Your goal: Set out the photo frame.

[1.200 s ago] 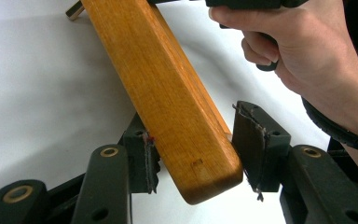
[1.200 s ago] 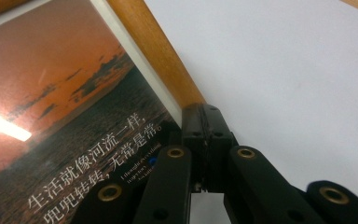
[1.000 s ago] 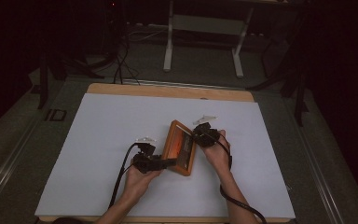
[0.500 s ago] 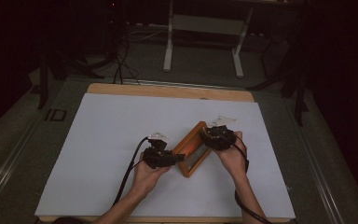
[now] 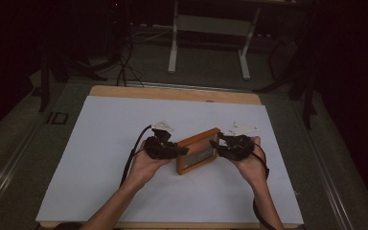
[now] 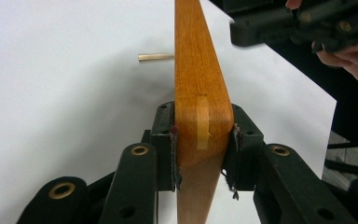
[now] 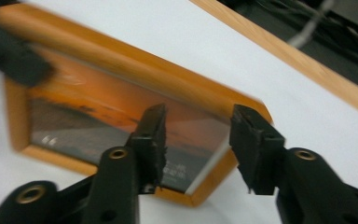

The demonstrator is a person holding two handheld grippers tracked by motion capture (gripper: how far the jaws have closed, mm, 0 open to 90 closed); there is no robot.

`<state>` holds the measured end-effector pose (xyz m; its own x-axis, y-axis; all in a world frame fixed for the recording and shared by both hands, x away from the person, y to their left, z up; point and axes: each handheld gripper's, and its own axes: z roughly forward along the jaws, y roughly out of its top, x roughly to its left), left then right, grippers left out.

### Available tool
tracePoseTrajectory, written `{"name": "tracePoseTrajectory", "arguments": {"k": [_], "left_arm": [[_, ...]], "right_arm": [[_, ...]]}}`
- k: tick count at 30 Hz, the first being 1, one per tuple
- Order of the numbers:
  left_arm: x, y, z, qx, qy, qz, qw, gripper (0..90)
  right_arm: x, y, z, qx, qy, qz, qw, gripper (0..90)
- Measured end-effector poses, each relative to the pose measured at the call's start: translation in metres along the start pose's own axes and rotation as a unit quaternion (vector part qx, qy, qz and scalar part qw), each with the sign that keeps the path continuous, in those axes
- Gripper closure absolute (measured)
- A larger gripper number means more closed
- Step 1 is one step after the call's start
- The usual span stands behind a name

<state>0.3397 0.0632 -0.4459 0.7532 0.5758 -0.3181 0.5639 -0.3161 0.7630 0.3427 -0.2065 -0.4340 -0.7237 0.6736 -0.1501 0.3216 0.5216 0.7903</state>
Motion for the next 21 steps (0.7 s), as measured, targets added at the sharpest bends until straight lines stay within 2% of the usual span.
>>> {"name": "tracePoseTrajectory", "arguments": {"k": [3, 5, 10, 11, 12, 13, 14, 16, 20, 21], "left_arm": [[-0.001, 0.008, -0.009, 0.001, 0.001, 0.029, 0.9996, 69.0], [-0.001, 0.012, -0.014, 0.004, -0.001, 0.05, 0.9988, 69.0], [-0.005, 0.021, -0.023, 0.01, -0.022, 0.109, 0.9937, 69.0], [-0.006, 0.022, -0.024, 0.012, -0.029, 0.118, 0.9926, 69.0], [-0.006, 0.022, -0.024, 0.012, -0.029, 0.118, 0.9926, 68.9], [-0.008, 0.023, -0.026, 0.012, -0.044, 0.127, 0.9908, 68.9], [-0.009, 0.023, -0.026, 0.011, -0.05, 0.132, 0.9899, 68.9], [-0.012, 0.022, -0.026, 0.008, -0.054, 0.145, 0.988, 68.8], [-0.013, 0.022, -0.025, 0.007, -0.058, 0.16, 0.9854, 68.8], [-0.012, 0.022, -0.026, 0.007, -0.059, 0.162, 0.9849, 68.7]], "right_arm": [[0.007, 0.008, -0.002, -0.016, 0.018, -0.026, 0.9993, 48.1], [0.011, 0.012, -0.004, -0.026, 0.039, -0.037, 0.9982, 44.4], [0.017, 0.023, 0.001, -0.035, 0.086, -0.062, 0.9938, 35.6], [0.018, 0.025, 0.002, -0.034, 0.094, -0.068, 0.9927, 34.3], [0.018, 0.025, 0.002, -0.034, 0.094, -0.068, 0.9927, 34.3], [0.019, 0.026, 0.004, -0.036, 0.101, -0.075, 0.9913, 32.8], [0.021, 0.029, 0.009, -0.035, 0.131, -0.088, 0.9869, 30.5], [0.024, 0.031, 0.013, -0.032, 0.155, -0.098, 0.9825, 30.3], [0.03, 0.033, 0.021, -0.016, 0.194, -0.12, 0.9735, 39.5], [0.031, 0.034, 0.021, -0.012, 0.193, -0.125, 0.9731, 40.7]]}}
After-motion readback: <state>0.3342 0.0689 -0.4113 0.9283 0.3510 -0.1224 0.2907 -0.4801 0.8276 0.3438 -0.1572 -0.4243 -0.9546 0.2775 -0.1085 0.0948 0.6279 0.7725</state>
